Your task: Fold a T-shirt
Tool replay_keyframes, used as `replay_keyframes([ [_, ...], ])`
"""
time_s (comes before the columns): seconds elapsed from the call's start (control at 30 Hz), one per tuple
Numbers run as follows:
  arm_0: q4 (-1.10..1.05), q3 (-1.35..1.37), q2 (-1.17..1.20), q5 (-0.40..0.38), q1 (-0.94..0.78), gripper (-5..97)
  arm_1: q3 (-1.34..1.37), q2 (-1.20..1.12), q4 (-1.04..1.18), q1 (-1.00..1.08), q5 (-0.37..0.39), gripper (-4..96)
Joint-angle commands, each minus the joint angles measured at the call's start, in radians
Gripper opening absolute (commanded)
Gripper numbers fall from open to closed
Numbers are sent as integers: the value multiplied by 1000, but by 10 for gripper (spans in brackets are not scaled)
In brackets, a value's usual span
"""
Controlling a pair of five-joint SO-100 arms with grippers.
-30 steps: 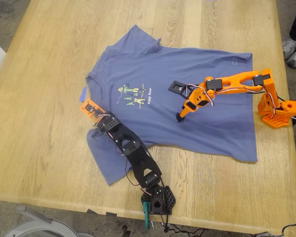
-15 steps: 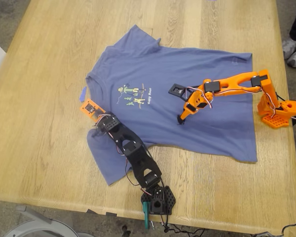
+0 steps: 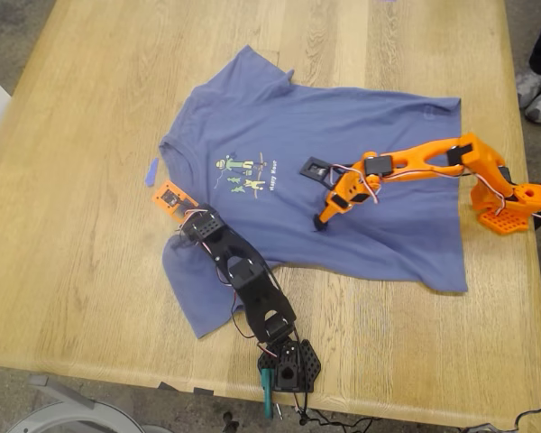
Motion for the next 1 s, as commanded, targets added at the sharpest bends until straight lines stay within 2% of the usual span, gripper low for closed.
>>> replay_keyframes([
  [0.0,0,-6,156,-2,11,3,-698,-371,190,2,-57,309],
  [0.03,-2,-3,163,-2,11,3,-761,-416,282,0,-55,309],
  [0.07,-5,3,169,-2,11,3,-764,-419,360,-6,-11,303],
  [0.17,-15,28,189,-2,17,3,-764,-410,344,-5,-18,254],
  [0.23,-21,44,201,-2,21,3,-764,-417,357,-2,-26,93],
  [0.27,-25,51,207,-2,23,3,-764,-419,350,2,-34,77],
  [0.5,-31,94,261,-3,49,3,-764,-436,327,9,-64,97],
  [0.83,-66,209,474,-8,196,0,-764,-423,357,84,-15,81],
  [0.97,-72,268,594,-8,285,0,-764,-413,341,118,35,46],
])
